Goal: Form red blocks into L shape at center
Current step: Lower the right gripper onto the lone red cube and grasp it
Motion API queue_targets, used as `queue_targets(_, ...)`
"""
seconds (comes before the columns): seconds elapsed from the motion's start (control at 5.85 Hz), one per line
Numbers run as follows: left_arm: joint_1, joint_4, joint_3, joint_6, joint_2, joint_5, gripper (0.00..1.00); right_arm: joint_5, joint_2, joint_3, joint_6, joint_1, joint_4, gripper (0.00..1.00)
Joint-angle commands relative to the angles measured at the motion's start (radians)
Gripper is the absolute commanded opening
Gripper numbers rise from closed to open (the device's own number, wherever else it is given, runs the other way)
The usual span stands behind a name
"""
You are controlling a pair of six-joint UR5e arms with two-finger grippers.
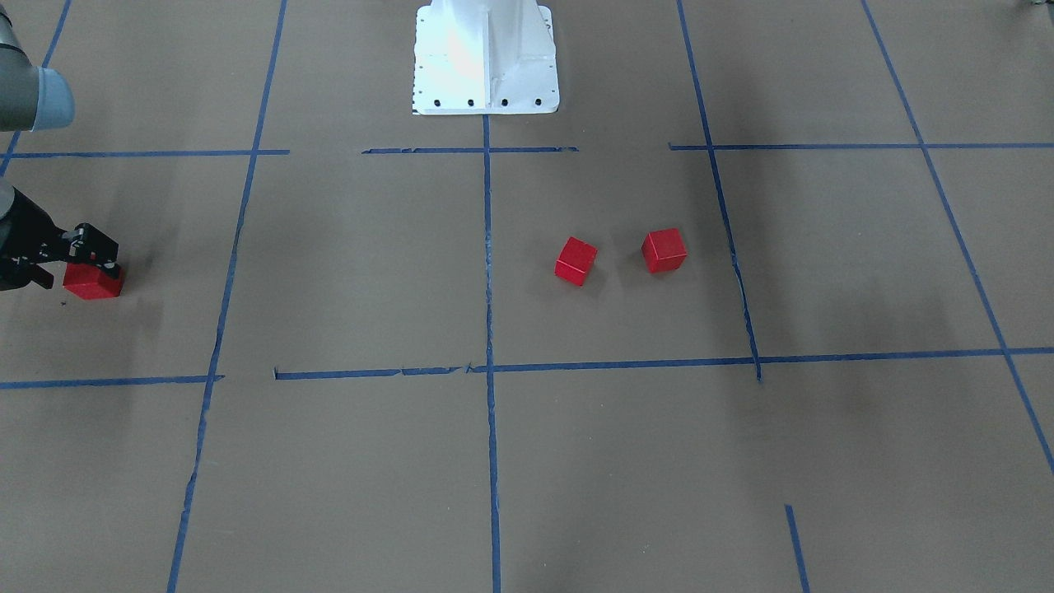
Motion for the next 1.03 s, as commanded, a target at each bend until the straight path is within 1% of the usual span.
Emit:
queue_targets(0.0, 0.0, 0.0, 0.0, 0.0, 0.0, 0.0, 1.0, -0.001, 0.001, -0.022, -0.006, -0.02, 0.001, 0.99)
queue_targets(0.17, 0.0, 0.002, 0.002, 0.0, 0.0, 0.0, 1.0, 0.001, -0.001, -0.022, -0.006, -0.02, 0.0, 0.68)
queue_targets(0.34, 0.0, 0.004, 0.005, 0.0, 0.0, 0.0, 1.0, -0.001, -0.005, -0.022, -0.008, -0.022, 0.0, 0.38)
queue_targets(0.51, 0.0, 0.004, 0.005, 0.0, 0.0, 0.0, 1.0, 0.001, -0.004, 0.001, -0.008, -0.023, 0.0, 0.22)
queue_targets(0.85, 0.0, 0.004, 0.005, 0.0, 0.0, 0.0, 1.0, 0.006, 0.022, 0.127, 0.008, -0.026, -0.012, 0.22)
